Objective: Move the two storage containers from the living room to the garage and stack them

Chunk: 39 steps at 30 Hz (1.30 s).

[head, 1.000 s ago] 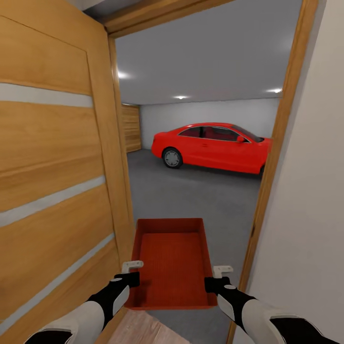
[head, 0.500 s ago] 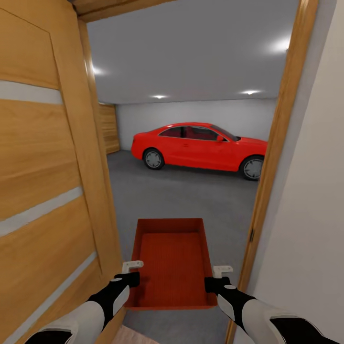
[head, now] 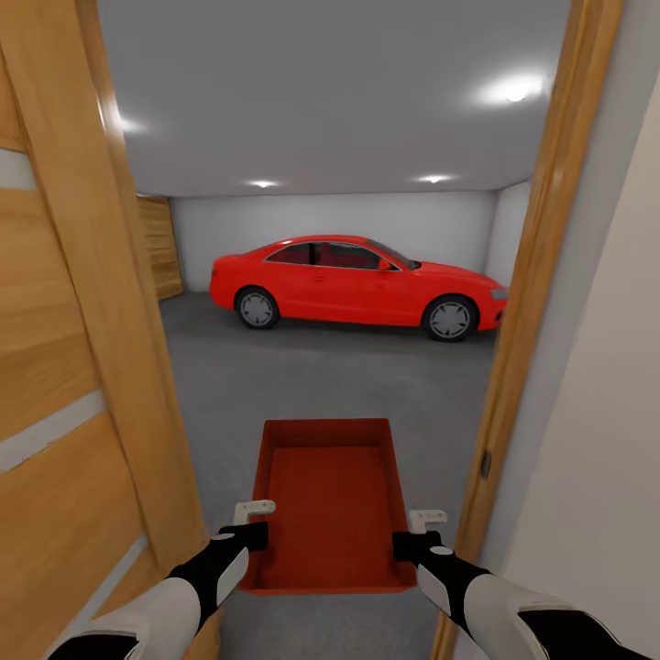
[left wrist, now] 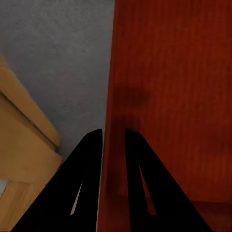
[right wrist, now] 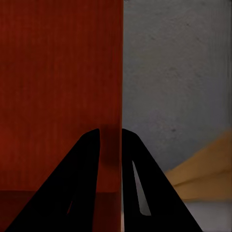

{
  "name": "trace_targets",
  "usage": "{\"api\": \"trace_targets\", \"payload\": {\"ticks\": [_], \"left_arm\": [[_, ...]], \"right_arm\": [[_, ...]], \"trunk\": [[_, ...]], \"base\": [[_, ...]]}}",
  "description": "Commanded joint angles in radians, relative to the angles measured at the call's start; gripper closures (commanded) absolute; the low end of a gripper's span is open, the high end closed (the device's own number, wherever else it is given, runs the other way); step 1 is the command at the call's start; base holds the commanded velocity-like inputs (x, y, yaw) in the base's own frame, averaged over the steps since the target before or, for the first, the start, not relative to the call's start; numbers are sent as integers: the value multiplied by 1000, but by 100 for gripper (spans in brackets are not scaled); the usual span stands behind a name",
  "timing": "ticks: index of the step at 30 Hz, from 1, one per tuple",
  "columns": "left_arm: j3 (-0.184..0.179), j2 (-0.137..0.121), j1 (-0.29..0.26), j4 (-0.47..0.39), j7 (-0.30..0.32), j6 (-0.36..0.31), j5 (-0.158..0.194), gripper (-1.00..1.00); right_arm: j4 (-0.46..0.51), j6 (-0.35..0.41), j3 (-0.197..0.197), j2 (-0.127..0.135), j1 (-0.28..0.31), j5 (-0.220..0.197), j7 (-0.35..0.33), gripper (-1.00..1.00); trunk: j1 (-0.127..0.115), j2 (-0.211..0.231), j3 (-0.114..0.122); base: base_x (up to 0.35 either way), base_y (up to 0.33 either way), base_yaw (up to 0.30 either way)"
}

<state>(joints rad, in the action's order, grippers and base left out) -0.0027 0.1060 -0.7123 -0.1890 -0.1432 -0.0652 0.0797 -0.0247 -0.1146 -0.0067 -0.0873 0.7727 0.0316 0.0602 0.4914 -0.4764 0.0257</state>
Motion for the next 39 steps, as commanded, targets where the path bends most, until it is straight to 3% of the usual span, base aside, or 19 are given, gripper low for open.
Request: {"api": "trace_targets", "payload": {"ticks": [1,22,39], "left_arm": [[47,-34,0,-10,-12,-7,-12,100],[46,-34,-1,-10,-12,-7,-12,100],[45,-32,0,-12,-15,-4,-12,100]], "right_arm": [[-4,-5,-6,1,0,-10,7,100],[-4,-5,-6,1,0,-10,7,100],[-4,-5,-6,1,0,-10,8,100]], "trunk": [[1,-1,0],[1,-1,0],[1,-1,0]], "base": [[247,245,-285],[248,247,-285],[160,44,-21]]}}
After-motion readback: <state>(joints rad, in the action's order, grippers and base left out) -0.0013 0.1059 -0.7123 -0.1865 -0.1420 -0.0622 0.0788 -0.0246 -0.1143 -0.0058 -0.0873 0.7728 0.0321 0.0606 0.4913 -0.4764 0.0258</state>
